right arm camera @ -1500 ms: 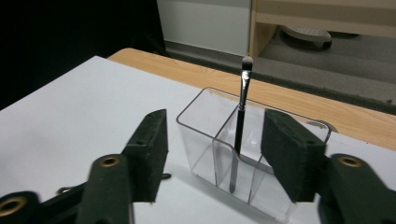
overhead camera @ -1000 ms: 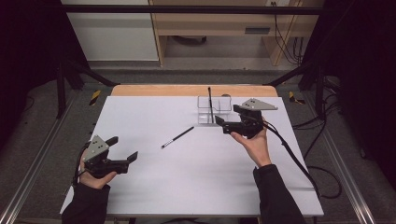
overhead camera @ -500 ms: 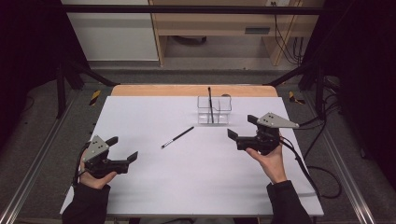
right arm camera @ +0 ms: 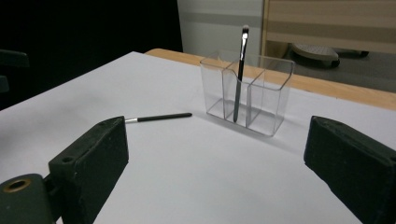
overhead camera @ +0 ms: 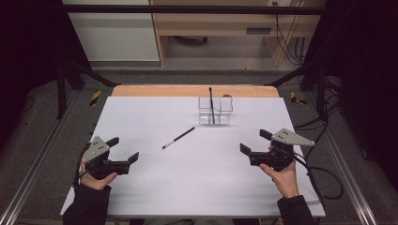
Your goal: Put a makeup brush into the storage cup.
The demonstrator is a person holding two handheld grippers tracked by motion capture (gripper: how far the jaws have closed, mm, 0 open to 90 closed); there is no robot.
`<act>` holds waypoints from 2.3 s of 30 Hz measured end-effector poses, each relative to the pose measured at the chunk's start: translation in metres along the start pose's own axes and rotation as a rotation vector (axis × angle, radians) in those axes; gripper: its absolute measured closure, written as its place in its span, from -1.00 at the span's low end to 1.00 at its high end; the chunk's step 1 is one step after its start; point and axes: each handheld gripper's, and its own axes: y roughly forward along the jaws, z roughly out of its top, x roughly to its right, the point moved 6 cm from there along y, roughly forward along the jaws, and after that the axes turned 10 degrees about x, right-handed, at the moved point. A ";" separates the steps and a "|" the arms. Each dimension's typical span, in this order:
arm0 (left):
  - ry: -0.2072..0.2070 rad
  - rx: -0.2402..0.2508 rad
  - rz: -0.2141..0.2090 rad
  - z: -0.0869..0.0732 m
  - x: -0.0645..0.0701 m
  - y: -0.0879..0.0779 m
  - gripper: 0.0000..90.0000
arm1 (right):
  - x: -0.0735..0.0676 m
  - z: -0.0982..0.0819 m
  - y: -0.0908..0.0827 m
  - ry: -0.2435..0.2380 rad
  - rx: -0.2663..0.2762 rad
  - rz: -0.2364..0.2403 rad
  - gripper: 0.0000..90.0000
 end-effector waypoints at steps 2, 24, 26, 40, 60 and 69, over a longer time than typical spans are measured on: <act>0.000 -0.001 0.000 0.000 0.000 0.000 -0.86 | 0.001 -0.002 -0.001 0.001 -0.003 -0.008 -0.85; -0.008 0.009 -0.007 -0.001 0.001 -0.001 -0.86 | 0.010 -0.030 -0.025 0.014 -0.004 -0.013 -0.90; -0.009 0.009 -0.007 -0.002 0.001 -0.001 -0.86 | 0.010 -0.029 -0.025 0.019 0.001 -0.014 -0.89; -0.014 0.020 -0.016 0.005 0.003 0.001 -0.86 | 0.012 -0.029 -0.026 0.021 -0.002 -0.024 -0.89; 0.020 -0.023 -0.062 0.030 0.017 0.039 -0.84 | 0.009 -0.027 -0.024 0.005 0.003 -0.015 -0.89; 0.052 -0.086 -0.082 0.035 0.024 0.069 -0.83 | 0.007 -0.027 -0.021 -0.006 -0.002 -0.006 -0.88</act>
